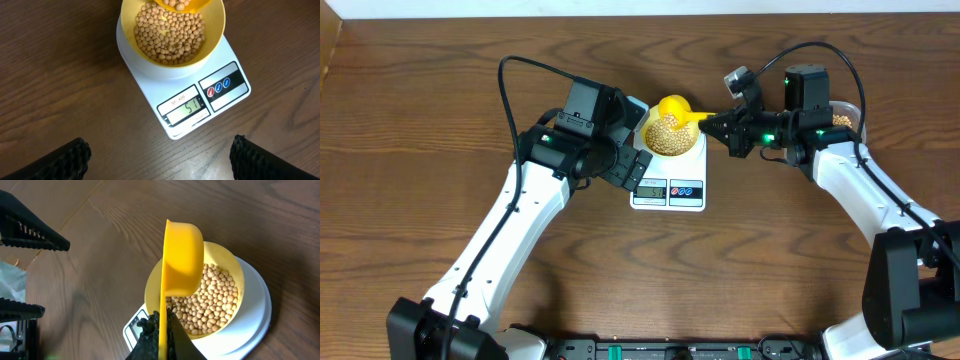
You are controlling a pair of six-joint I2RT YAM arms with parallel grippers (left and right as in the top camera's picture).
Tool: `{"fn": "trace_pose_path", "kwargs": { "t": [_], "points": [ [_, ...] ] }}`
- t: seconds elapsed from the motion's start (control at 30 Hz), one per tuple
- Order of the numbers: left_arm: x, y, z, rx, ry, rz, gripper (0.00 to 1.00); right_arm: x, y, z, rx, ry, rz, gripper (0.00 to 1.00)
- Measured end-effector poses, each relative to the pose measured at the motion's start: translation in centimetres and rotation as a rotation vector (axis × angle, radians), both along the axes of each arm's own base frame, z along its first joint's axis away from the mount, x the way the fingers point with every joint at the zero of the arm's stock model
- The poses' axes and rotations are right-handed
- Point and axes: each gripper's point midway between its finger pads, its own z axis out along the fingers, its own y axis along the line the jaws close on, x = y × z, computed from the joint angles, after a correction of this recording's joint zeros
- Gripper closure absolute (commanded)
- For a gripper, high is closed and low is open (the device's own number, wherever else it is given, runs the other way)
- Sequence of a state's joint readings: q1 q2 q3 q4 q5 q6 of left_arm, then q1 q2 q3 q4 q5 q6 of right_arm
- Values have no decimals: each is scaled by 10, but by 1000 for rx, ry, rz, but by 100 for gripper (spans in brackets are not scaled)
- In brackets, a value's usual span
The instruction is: Scoop item into bowl and weigh 50g on scale
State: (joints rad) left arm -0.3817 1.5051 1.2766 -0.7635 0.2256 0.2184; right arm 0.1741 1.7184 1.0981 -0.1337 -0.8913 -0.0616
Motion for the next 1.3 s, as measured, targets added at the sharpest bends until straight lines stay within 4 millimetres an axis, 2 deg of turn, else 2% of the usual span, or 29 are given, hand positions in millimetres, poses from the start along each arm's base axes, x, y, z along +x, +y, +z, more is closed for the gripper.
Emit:
{"fn": "trace_pose_path", "kwargs": {
  "t": [0.5,0.97,1.3],
  "points": [
    [0,0,0,0,0,0,9,10,-9,-10,-103,-80,-32,99],
    [0,0,0,0,0,0,9,2,12,-32,-274,-120,-19,99],
    [0,0,0,0,0,0,9,5,3,-40,-338,-117,-54,99]
  ]
}}
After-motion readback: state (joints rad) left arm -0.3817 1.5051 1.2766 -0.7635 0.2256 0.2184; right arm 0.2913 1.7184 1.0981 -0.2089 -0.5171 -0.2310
